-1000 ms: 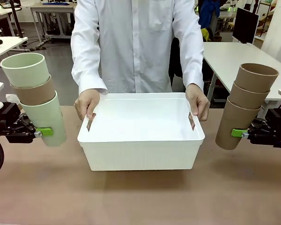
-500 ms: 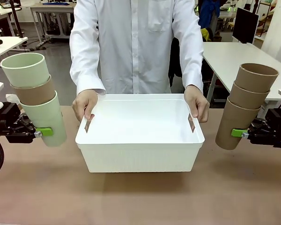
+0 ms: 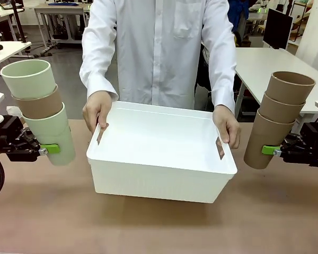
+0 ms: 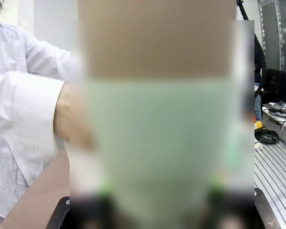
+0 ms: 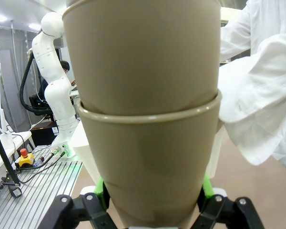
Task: Stack the cups and store them in the basket.
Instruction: Place the stack of Reusable plastic cups into the Pantry Basket.
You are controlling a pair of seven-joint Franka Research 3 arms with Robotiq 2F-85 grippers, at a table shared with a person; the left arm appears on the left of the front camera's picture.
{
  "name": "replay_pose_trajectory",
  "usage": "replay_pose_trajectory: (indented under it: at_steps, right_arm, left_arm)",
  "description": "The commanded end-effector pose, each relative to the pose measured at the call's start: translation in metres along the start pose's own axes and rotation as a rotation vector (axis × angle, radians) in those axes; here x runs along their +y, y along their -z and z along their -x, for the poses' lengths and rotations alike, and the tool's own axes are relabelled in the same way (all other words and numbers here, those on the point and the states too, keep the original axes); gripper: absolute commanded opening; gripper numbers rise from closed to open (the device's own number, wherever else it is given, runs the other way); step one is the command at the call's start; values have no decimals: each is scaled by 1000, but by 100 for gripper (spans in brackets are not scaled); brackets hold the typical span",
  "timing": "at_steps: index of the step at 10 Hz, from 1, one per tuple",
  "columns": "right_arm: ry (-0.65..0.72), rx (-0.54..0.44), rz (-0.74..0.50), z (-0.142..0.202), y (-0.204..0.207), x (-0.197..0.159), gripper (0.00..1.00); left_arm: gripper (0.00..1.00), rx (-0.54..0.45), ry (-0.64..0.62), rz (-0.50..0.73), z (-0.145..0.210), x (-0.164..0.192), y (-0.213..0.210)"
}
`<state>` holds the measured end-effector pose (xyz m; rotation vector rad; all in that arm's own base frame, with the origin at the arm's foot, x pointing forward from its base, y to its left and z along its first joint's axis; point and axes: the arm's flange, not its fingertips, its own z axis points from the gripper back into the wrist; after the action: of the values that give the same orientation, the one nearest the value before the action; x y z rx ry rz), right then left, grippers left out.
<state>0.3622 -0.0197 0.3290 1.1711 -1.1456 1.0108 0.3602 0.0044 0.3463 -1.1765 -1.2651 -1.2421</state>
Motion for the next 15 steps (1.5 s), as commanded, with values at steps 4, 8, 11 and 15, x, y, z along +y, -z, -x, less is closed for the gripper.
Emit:
replay_pose_trajectory:
  at_steps: [4,8,11,15]
  right_arm:
    - [-10,-15,13,-4,4,-2,86]
    - [-10,-15,13,-4,4,-2,86]
    - [0,7,15,-44,-6,14,86]
    - [31,117,46,-118,5,34,86]
  left_arm:
    - [85,-5,8,4,-5,-1,1]
    - [85,-5,8,4,-5,-1,1]
    - [85,-5,8,4,-5,-1,1]
    - [85,-5,8,4,-5,-1,1]
